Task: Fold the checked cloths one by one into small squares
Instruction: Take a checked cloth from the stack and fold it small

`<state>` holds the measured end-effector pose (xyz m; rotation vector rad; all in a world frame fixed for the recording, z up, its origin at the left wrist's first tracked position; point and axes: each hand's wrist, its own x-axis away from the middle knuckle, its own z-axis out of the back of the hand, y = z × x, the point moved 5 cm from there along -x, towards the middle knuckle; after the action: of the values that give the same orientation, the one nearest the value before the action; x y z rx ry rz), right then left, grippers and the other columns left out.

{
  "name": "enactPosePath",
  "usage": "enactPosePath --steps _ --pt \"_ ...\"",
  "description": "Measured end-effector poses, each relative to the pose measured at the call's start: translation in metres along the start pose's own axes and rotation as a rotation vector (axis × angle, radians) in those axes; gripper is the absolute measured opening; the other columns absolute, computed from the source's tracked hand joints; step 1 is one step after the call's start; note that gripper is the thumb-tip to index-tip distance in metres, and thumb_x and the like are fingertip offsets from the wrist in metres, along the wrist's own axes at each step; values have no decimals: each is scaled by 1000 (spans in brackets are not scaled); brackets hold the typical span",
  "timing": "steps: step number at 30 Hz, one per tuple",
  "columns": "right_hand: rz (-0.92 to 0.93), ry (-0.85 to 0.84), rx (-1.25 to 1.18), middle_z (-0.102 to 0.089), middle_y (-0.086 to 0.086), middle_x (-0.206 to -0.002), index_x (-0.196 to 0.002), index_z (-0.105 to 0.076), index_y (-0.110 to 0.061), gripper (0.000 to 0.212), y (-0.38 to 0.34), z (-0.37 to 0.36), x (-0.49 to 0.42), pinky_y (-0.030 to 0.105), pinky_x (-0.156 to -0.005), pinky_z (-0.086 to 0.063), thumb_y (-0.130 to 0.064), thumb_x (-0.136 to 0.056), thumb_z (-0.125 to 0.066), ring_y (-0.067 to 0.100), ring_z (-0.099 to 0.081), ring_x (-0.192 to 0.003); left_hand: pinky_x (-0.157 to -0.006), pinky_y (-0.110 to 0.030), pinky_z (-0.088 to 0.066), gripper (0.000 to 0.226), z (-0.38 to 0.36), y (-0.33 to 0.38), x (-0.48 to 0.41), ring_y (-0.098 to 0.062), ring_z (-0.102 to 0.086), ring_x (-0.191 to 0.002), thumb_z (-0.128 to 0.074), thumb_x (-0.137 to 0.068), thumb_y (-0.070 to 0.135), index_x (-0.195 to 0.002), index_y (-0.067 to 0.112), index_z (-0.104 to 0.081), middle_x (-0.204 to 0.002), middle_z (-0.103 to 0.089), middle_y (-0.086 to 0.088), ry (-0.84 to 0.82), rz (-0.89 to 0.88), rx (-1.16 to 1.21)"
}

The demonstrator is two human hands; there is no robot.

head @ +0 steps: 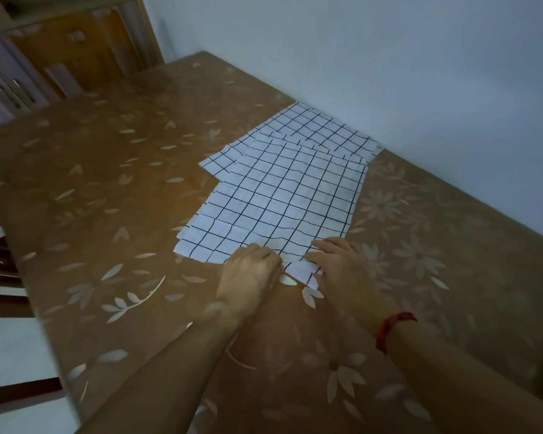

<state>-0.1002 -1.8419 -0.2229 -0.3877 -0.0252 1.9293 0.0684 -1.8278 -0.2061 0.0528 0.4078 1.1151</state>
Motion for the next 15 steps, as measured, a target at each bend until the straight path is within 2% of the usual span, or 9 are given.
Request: enactPosePath --steps 2,5,7,9,12,13,15 --pt "-22 -17 -12 -71 -2 -108 -91 -75 -26 33 -1 1 6 37 -82 -49 -16 -60 -73 20 -60 -102 -60 -35 -46 22 1 1 5 -22 -56 -71 -51 -86 26 -74 15 -64 -74 -63 2 -20 -1 3" --pt "-47 -29 -88 -71 -4 -108 -93 -76 -27 37 -3 6 17 37 -80 -53 -15 -58 -69 21 -64 -99 -62 -35 -48 4 4 1 14 -24 -59 -75 -69 -80 17 -80 14 -67 -82 -66 2 -29 3 23" --pt "-86 -31 -192 -72 -3 -106 -92 -76 -25 37 -1 10 24 32 -83 -52 -7 -60 -70 19 -65 -98 -63 -36 -48 13 5 0 20 -25 -61 -79 -73 -75 11 -87 13 -68 -89 -68 1 -54 40 11" --pt "-110 -18 -325 -74 -1 -92 -84 -76 -19 29 4 15 30 28 -77 -55 0 -63 -70 16 -68 -86 -66 -36 -48 25 7 -5 26 -28 -62 -83 -71 -69 3 -92 11 -68 -94 -68 -2 -92 73 -33" --pt "-187 -17 -422 -63 -11 -66 -68 -65 -23 10 5 38 42 28 -59 -50 -14 -72 -62 2 -58 -63 -80 -40 -49 47 11 -13 35 -31 -59 -102 -66 -67 -3 -113 8 -65 -113 -65 -8 -192 141 -103" --pt "-238 -26 -443 -59 -11 -62 -65 -60 -24 11 8 42 48 29 -57 -47 -20 -74 -58 2 -55 -59 -84 -40 -47 49 13 -18 39 -31 -56 -109 -62 -72 -2 -120 9 -62 -120 -62 -8 -223 190 -111" --pt "-353 -88 -459 -63 -5 -68 -72 -64 -21 21 18 45 62 39 -64 -49 -31 -77 -46 10 -57 -64 -83 -39 -46 47 17 -25 50 -29 -51 -116 -55 -80 3 -127 14 -57 -127 -57 -4 -288 299 -121"
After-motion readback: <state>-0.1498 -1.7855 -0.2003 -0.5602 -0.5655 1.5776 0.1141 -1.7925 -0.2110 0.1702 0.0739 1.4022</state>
